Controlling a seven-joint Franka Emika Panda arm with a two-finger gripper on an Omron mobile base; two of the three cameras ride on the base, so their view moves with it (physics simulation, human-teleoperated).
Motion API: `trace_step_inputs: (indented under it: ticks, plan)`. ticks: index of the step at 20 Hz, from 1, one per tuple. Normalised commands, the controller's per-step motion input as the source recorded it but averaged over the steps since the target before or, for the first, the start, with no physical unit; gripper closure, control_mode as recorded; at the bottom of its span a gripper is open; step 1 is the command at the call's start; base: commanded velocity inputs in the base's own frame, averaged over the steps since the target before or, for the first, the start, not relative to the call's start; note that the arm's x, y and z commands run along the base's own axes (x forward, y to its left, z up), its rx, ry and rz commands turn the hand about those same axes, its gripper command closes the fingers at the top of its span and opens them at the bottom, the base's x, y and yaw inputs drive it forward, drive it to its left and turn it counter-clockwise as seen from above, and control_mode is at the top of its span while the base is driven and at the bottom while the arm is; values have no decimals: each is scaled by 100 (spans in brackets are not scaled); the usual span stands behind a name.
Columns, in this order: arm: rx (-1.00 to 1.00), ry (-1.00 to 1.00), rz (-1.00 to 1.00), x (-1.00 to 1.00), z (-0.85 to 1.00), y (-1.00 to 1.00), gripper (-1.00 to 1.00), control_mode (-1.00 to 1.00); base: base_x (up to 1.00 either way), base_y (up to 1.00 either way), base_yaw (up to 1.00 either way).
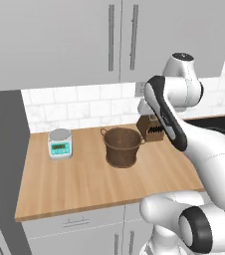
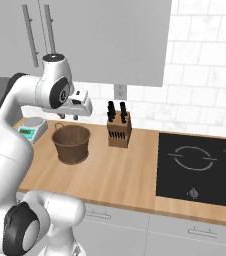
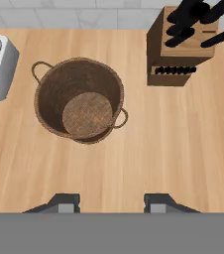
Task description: Open the cabinet, pick up the bread from the cabinet and place it in the basket. Then move the basket to the dining counter.
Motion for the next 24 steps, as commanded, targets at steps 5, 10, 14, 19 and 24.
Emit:
trace_step_inputs:
  ticks: [5, 10, 14, 19, 24]
  plan:
    - [-3, -9, 4, -62, 0, 16, -100, -100, 0, 0, 0]
    - [0, -21, 0, -70, 45, 25, -100, -100, 0, 0, 0]
    - [0, -45, 0, -41, 97, 39, -100, -100, 0, 0, 0]
    - [0, -23, 0, -8, 81, 27, -100, -100, 0, 0, 0]
    - [0, -19, 0, 12, 73, 11, -100, -100, 0, 0, 0]
